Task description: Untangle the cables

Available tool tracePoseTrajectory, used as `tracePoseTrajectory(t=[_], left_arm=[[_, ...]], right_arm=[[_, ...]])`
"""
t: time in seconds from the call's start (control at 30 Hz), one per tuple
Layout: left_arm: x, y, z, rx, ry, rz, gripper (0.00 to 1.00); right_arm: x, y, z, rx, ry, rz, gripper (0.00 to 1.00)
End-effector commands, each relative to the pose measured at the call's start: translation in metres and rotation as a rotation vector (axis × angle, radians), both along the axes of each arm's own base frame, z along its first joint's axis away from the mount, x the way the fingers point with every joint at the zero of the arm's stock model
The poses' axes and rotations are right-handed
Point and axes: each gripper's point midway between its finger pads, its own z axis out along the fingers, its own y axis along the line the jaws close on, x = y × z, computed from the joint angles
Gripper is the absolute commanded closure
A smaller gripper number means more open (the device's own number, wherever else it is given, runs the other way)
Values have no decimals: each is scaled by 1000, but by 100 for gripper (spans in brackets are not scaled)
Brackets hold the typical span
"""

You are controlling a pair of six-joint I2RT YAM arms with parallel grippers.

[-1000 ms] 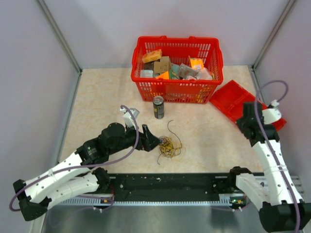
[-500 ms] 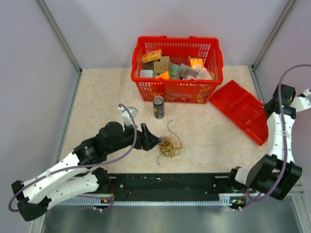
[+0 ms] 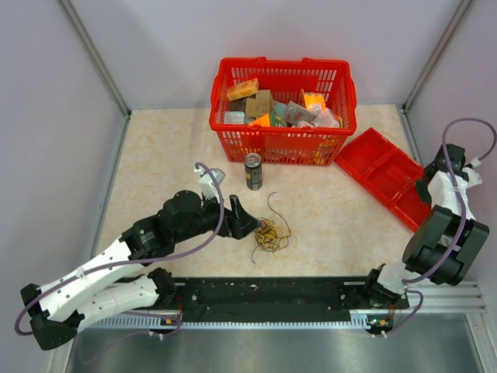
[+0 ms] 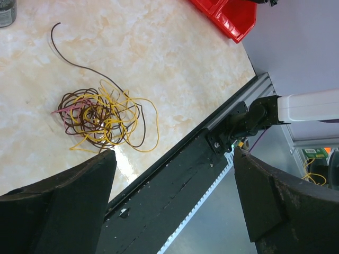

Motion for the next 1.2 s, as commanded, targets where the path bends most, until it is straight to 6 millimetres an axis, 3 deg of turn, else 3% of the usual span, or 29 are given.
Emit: tracePoseTrajectory(t=[0.0,0.1,0.2,0.33,0.43,0.47,0.53,0.6,0.73,0.83,0.9,0.97,1.07,1.17], left_arm=[[1,-4,16,-51,-34,-6,5],[1,-5,15,-48,-33,-13,5],[1,-7,17,-48,-33,-23,5],[2,-7,17,-47,-38,-20,5],[4,-3,13,-34,-38,2,3],[5,-1,11,-25,-39,9,3],[6,2,6,-13,-37,25,1],[6,3,4,-1,-38,25,2],[12,7,2,20,-53,58,2],[15,8,0,39,-58,66,2],[16,8,-1,43,-59,69,2],[20,11,-5,62,-62,90,3],[29,18,-13,93,-68,147,4],[36,21,-29,130,-42,178,4]], right_arm=[[-15,-21,24,-134,13,-58,100],[-29,-29,18,-165,92,-102,100],[-29,-24,4,-131,124,-84,100],[-14,-13,-1,-110,138,13,82],[12,9,19,-106,105,220,78],[15,17,30,-143,112,263,62],[13,25,57,-281,131,268,1],[13,35,70,-329,116,297,1],[6,57,72,-278,57,366,1],[-5,58,74,-308,62,379,1],[0,81,83,-286,-16,460,2],[8,118,95,-285,-98,595,3],[12,195,103,-218,-215,852,6],[-3,279,99,-94,-328,1118,13]])
